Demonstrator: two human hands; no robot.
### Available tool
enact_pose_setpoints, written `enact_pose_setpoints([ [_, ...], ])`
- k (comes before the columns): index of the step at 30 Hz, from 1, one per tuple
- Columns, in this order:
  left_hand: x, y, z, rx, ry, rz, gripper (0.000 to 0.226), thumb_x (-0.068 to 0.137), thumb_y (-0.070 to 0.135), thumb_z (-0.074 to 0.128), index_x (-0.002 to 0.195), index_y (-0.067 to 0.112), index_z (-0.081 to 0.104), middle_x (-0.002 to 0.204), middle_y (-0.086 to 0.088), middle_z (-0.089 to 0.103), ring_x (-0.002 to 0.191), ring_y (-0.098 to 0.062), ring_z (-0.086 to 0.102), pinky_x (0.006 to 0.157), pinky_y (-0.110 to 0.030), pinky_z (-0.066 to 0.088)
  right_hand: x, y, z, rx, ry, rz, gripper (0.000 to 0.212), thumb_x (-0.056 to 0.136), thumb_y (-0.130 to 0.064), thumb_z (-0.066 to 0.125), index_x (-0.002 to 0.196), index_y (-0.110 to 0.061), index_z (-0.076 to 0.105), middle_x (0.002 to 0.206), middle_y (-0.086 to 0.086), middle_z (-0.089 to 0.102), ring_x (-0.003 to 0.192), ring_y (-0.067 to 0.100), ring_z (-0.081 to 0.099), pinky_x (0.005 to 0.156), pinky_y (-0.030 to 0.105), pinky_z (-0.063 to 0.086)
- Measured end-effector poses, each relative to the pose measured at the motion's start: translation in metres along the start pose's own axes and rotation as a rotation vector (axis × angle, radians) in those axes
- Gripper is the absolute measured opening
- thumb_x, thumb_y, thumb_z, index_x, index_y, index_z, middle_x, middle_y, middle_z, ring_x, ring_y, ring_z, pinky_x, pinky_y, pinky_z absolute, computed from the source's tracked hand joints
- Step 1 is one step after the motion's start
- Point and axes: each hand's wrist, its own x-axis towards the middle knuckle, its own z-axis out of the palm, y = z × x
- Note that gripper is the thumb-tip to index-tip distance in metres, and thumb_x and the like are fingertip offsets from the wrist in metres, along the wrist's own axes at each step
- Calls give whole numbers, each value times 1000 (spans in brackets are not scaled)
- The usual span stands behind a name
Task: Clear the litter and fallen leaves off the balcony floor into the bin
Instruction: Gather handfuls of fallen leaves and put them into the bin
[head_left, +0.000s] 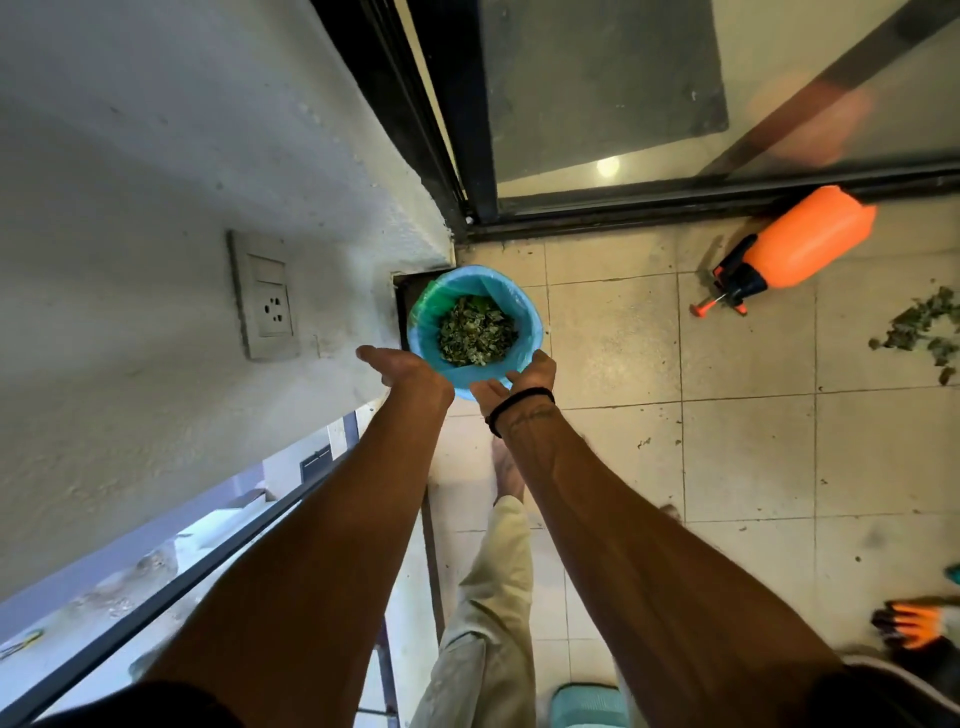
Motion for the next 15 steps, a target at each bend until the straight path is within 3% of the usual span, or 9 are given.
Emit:
enact_pose_setpoints([
  [3, -31, -13, -6, 188, -206, 23, 77, 100, 71, 20, 159, 23, 29, 160, -10, 38, 147, -32, 38, 121, -47, 26, -9, -17, -25, -57, -7, 52, 54, 102, -49, 45, 136, -8, 51, 137, 17, 49, 128, 38, 52, 98, 50, 49],
  [5, -51, -30, -10, 449, -282, 106, 62, 104, 63, 27, 142, 19, 50, 137, -13, 60, 127, -29, 56, 112, -45, 37, -20, -36, -42, -68, -10, 63, 60, 102, -52, 44, 141, -7, 49, 142, 20, 47, 132, 40, 51, 102, 51, 48],
  [7, -73, -51, -10, 726, -341, 180, 46, 105, 57, 38, 115, 18, 61, 106, -8, 70, 94, -22, 63, 87, -36, 48, -31, -64, -64, -31, -19, 46, 58, 102, -52, 44, 135, -5, 51, 142, 22, 48, 133, 39, 50, 105, 51, 46],
  [8, -84, -62, -8, 844, -369, 205, 41, 105, 55, 42, 107, 19, 62, 96, -5, 71, 84, -18, 62, 76, -31, 46, -36, -79, -75, -11, -32, 35, 56, 102, -52, 44, 130, -5, 53, 143, 22, 48, 134, 38, 50, 106, 51, 46],
  [11, -120, -104, 5, 1071, -429, 226, 34, 106, 45, 44, 104, 17, 63, 96, -5, 70, 72, -14, 58, 60, -24, 45, -54, -128, -120, 57, -38, 19, 52, 101, -52, 48, 122, -5, 56, 137, 23, 53, 129, 38, 54, 107, 51, 47],
  [15, -169, -183, 46, 1231, -437, 245, 36, 108, 43, 41, 109, 13, 62, 98, -11, 69, 68, -16, 57, 55, -23, 43, -79, -207, -192, 125, -24, -15, 47, 99, -52, 51, 104, -6, 59, 120, 20, 58, 96, 32, 61, 90, 47, 53],
])
